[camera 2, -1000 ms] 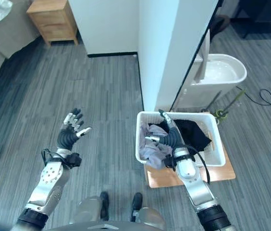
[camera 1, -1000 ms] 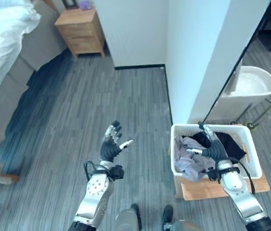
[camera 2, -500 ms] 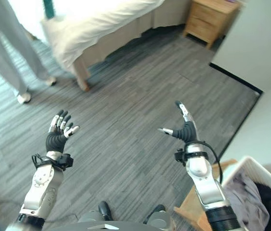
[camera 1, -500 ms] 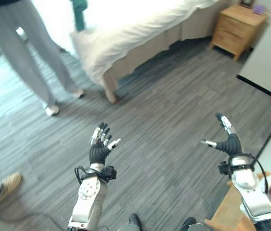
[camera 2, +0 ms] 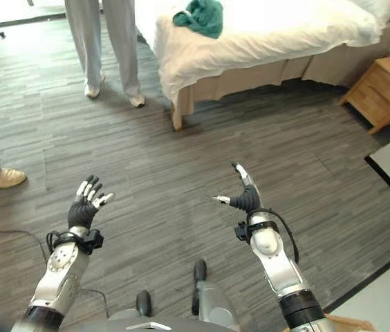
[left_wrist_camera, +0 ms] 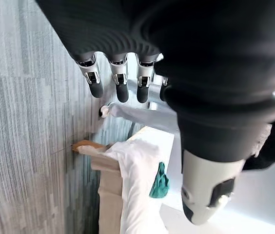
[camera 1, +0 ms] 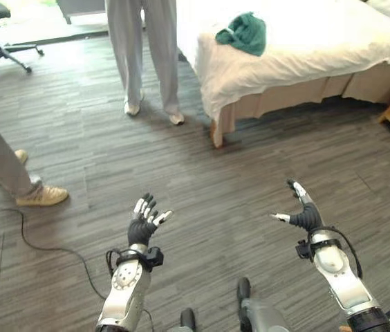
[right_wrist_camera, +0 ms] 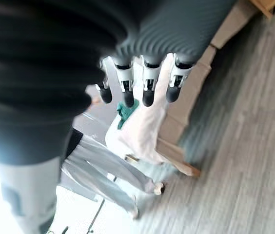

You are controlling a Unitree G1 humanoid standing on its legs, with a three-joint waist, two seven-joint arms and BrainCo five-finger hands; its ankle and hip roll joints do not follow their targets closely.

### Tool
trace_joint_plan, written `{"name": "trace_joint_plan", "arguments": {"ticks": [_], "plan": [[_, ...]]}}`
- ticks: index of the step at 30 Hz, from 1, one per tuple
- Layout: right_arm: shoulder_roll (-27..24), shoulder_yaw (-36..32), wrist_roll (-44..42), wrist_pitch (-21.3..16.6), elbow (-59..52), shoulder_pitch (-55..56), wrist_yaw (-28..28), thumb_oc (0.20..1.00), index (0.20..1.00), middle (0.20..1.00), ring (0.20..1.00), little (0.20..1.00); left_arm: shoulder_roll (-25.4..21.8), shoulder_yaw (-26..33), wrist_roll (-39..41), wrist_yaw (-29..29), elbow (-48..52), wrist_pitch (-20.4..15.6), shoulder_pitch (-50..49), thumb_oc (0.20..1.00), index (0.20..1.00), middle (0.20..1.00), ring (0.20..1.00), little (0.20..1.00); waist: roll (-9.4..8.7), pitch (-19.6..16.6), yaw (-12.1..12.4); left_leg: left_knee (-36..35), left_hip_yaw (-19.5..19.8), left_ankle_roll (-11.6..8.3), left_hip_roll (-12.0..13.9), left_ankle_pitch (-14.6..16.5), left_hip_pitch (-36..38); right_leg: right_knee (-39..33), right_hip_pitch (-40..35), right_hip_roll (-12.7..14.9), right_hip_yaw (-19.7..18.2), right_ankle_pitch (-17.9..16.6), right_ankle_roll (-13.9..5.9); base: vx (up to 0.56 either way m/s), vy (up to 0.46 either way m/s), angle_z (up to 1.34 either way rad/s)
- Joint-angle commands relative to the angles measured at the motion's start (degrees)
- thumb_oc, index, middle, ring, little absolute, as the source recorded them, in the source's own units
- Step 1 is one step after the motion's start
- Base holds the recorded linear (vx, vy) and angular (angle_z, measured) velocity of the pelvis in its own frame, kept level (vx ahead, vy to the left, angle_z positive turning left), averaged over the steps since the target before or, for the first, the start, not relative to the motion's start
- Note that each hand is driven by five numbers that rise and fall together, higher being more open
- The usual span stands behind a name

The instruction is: Pick up bed clothes into laundry basket.

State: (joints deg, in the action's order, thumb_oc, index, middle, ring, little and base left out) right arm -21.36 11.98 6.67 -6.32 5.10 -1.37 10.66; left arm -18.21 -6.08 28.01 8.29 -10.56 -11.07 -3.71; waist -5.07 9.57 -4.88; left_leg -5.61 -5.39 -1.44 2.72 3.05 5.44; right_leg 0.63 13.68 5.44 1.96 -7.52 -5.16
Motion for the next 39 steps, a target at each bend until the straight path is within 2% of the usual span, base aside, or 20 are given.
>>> {"name": "trace_joint_plan", "arguments": {"ticks": [1, 3, 4, 5, 6, 7, 9, 13, 14, 15, 16, 18, 23, 24, 25, 27, 30, 34, 37, 39], "plan": [[-1.76, -0.75, 0.07, -2.44, -4.32, -3.23, -0.16, 1.0, 1.0, 1.0, 1.0, 1.0, -0.76, 1.19, -1.89, -2.33, 4.48, -3.49, 3.31, 1.0, 1.0, 1.0, 1.0, 1.0, 0.85, 0.92, -2.18, 4.88, -0.45, 0.03, 0.77, 6.38, 6.49, 0.4, -3.47, -1.35, -1.46, 2.05, -0.16, 0.47, -0.265, 0.64], [-2.06, -0.14, -0.01, -2.86, -4.16, -3.88, -0.44, 1.0, 1.0, 1.0, 1.0, 1.0, -0.45, 1.94, -1.38, -2.76, 5.1, -3.84, 2.02, 1.0, 1.0, 1.0, 1.0, 1.0, 1.19, 0.63, -2.14, 16.11, -2.27, -1.72, 2.99, 2.38, 4.88, 0.66, -6.0, -1.68, -0.19, 3.07, 1.52, 0.31, -0.234, 0.07], [-2.42, 0.45, 0.2, -2.92, -4.14, -4.75, -0.59, 1.0, 1.0, 1.0, 1.0, 1.0, -0.16, 2.19, -0.89, -3.01, 5.35, -3.69, 1.77, 1.0, 1.0, 1.0, 1.0, 1.0, 1.32, 1.17, -1.62, 25.81, -2.51, -2.7, 4.44, -0.31, 1.09, -0.12, -8.45, -2.27, 0.36, 3.76, 2.95, 0.2, -0.184, -0.14], [-2.39, 0.45, 0.2, -2.92, -4.13, -4.82, -0.59, 1.0, 1.0, 1.0, 1.0, 1.0, -0.19, 2.23, -0.89, -3.02, 5.35, -3.69, 1.81, 1.0, 1.0, 1.0, 1.0, 1.0, 1.16, 1.07, -1.73, 25.99, -2.39, -2.71, 4.31, -0.48, 0.68, -0.24, -8.24, -2.13, 0.41, 3.53, 2.99, 0.3, -0.298, -0.13], [-3.0, 0.7, 0.16, -2.86, -3.81, -5.93, -0.42, 1.0, 1.0, 1.0, 1.0, 1.0, -0.11, 2.3, -0.29, -2.85, 5.38, -3.77, 2.02, 1.0, 1.0, 1.0, 1.0, 1.0, -0.34, 1.96, -0.38, 38.74, -3.11, -2.89, 4.88, -4.34, -4.81, -1.6, -11.47, -2.04, 0.73, 4.4, 5.16, 0.29, -0.257, -0.34], [-3.26, 0.33, -0.11, -2.72, -4.02, -6.21, -0.21, 1.0, 1.0, 1.0, 1.0, 1.0, -0.09, 2.08, -0.23, -2.59, 5.35, -3.78, 2.08, 1.0, 1.0, 1.0, 1.0, 1.0, -1.02, 2.3, 0.25, 43.73, -3.88, -2.51, 5.24, -3.72, -7.78, -2.44, -13.04, -1.8, 0.77, 4.78, 5.83, 0.44, -0.279, -0.57], [-3.52, 0.04, -0.11, -2.27, -4.15, -6.87, 0.68, 1.0, 1.0, 1.0, 1.0, 1.0, 0.44, 1.48, 0.23, -1.74, 5.14, -3.85, 2.33, 1.0, 1.0, 1.0, 1.0, 1.0, -1.84, 2.64, 1.44, 44.7, -6.74, -1.83, 4.81, -1.52, -12.29, -3.46, -16.1, -0.91, -0.12, 6.05, 5.85, 0.36, -0.064, -0.63], [-3.8, 0.49, 1.72, -2.33, -3.76, -6.63, 0.88, 1.0, 1.0, 1.0, 1.0, 1.0, 1.37, 0.86, -0.02, -2.09, 6.03, -3.74, 0.88, 1.0, 1.0, 1.0, 1.0, 1.0, -0.96, 2.11, 3.29, 25.67, -11.69, 0.19, 2.37, 0.57, -15.7, -5.15, -21.08, -0.81, -0.64, 9.18, 4.09, 0.4, 0.106, -0.34], [-3.72, 0.57, 2.09, -2.31, -3.45, -6.53, 0.81, 1.0, 1.0, 1.0, 1.0, 1.0, 1.4, 0.87, -0.12, -2.13, 6.15, -3.86, 0.53, 1.0, 1.0, 1.0, 1.0, 1.0, -0.52, 1.66, 3.73, 19.24, -12.68, 0.22, 1.89, -1.56, -15.72, -5.38, -21.73, -1.0, -0.57, 9.85, 3.8, 0.45, 0.164, -0.17], [-3.43, 1.01, 2.27, -2.45, -2.84, -6.51, 0.99, 1.0, 1.0, 1.0, 1.0, 1.0, 1.38, 0.91, -0.46, -1.91, 6.4, -3.9, 0.47, 1.0, 1.0, 1.0, 1.0, 1.0, 0.36, 1.53, 4.2, 12.66, -13.91, -0.77, 2.46, -6.21, -16.21, -5.6, -23.06, -1.93, -0.33, 10.86, 3.51, 0.29, 0.097, -0.07], [-3.42, 1.02, 2.27, -2.46, -2.82, -6.48, 0.99, 1.0, 1.0, 1.0, 1.0, 1.0, 1.38, 0.9, -0.46, -1.91, 6.41, -3.9, 0.43, 1.0, 1.0, 1.0, 1.0, 1.0, 0.17, 1.76, 4.1, 12.35, -13.88, -0.74, 2.12, -6.18, -15.67, -5.61, -23.53, -1.68, -0.19, 11.11, 3.42, 0.32, 0.093, 0.09], [-3.73, 0.84, 2.15, -2.25, -2.41, -6.35, 0.76, 1.0, 1.0, 1.0, 1.0, 1.0, 1.13, 1.24, -0.69, -1.84, 6.55, -3.55, 0.11, 1.0, 1.0, 1.0, 1.0, 1.0, 0.27, 1.57, 5.6, 3.63, -16.45, -1.3, 5.1, -9.79, -18.38, -5.63, -27.21, -1.57, 1.03, 13.2, 2.83, 0.43, 0.123, 0.03], [-3.19, 2.07, 2.84, -2.99, -3.39, -6.05, -0.81, 1.0, 1.0, 1.0, 1.0, 1.0, 0.48, 2.87, -2.98, -1.69, 6.11, -2.69, -2.04, 1.0, 1.0, 1.0, 1.0, 1.0, -0.35, -0.55, 6.32, 1.32, -14.91, 0.42, 2.9, -11.94, -15.57, -1.82, -28.74, 0.05, 1.5, 14.0, 1.05, 0.48, 0.154, 0.01], [-2.71, 2.7, 2.7, -3.13, -2.65, -6.44, -0.92, 1.0, 1.0, 1.0, 1.0, 1.0, -0.24, 2.9, -3.89, -1.67, 5.02, -2.25, -1.65, 1.0, 1.0, 1.0, 1.0, 1.0, -1.14, -0.94, 6.65, 1.21, -15.01, 1.17, 1.74, -11.29, -14.24, 2.28, -27.87, 0.84, 1.85, 11.46, -0.22, 0.39, 0.166, 0.09], [-2.42, 3.49, 3.69, -2.79, -2.27, -8.59, -0.79, 1.0, 1.0, 1.0, 1.0, 1.0, -1.65, 3.1, -4.84, -1.0, 3.21, -1.78, -0.36, 1.0, 1.0, 1.0, 1.0, 1.0, -2.28, -0.58, 6.59, 1.06, -15.15, 2.53, -0.02, -9.6, -11.42, 12.3, -24.31, 2.47, 1.82, 4.21, -3.45, 0.51, 0.216, 0.04], [-1.85, 4.03, 3.31, -2.75, -3.12, -11.07, -0.36, 1.0, 1.0, 1.0, 1.0, 1.0, -2.68, 2.8, -4.62, -0.45, 2.61, -1.85, 1.05, 1.0, 1.0, 1.0, 1.0, 1.0, -1.87, 0.33, 5.83, 0.67, -13.74, 3.66, -0.4, -8.48, -9.01, 21.93, -18.65, 2.37, -0.29, -2.51, -4.44, 0.38, 0.149, 0.18], [-1.18, 5.64, 3.47, -3.49, -5.58, -14.86, -0.3, 1.0, 1.0, 1.0, 1.0, 1.0, -3.77, 3.22, -4.45, 0.6, 2.18, -2.12, 2.76, 1.0, 1.0, 1.0, 1.0, 1.0, -0.68, 0.73, 4.85, 0.61, -11.84, 4.38, -0.01, -5.91, -6.05, 27.73, -13.22, 2.96, -0.63, -2.46, -3.32, 0.35, 0.06, 0.58], [-1.43, 7.04, 2.47, -2.86, -4.88, -20.68, 0.57, 1.0, 1.0, 1.0, 1.0, 1.0, -3.52, 2.36, -1.76, 1.84, 0.92, -2.46, 5.35, 1.0, 1.0, 1.0, 1.0, 1.0, -0.39, 1.33, 3.36, 0.61, -7.98, 3.25, -0.47, -3.74, -3.9, 16.78, -10.43, 0.46, 0.08, 8.24, -0.38, 0.37, -0.03, 0.89], [-2.09, 5.3, 1.1, -1.92, -3.5, -20.62, 1.63, 1.0, 1.0, 1.0, 1.0, 1.0, -3.58, 2.19, -0.3, 1.82, -0.12, -2.17, 7.13, 1.0, 1.0, 1.0, 1.0, 1.0, -1.37, 1.74, 1.8, 0.61, -3.75, 1.7, -1.41, -1.18, -1.79, 3.03, -7.44, -2.77, -2.61, 6.83, 0.58, 0.38, -0.163, 1.01], [-2.2, 4.61, 1.51, -1.19, -3.04, -19.92, 1.88, 1.0, 1.0, 1.0, 1.0, 1.0, -3.56, 3.18, 0.01, 1.66, -0.32, -1.86, 7.11, 1.0, 1.0, 1.0, 1.0, 1.0, -1.18, 1.93, 0.97, 0.61, -1.46, 0.99, -1.59, 0.87, 0.27, -1.51, -5.45, -2.78, -0.47, 3.61, -0.31, 0.33, -0.117, 1.24]]}}
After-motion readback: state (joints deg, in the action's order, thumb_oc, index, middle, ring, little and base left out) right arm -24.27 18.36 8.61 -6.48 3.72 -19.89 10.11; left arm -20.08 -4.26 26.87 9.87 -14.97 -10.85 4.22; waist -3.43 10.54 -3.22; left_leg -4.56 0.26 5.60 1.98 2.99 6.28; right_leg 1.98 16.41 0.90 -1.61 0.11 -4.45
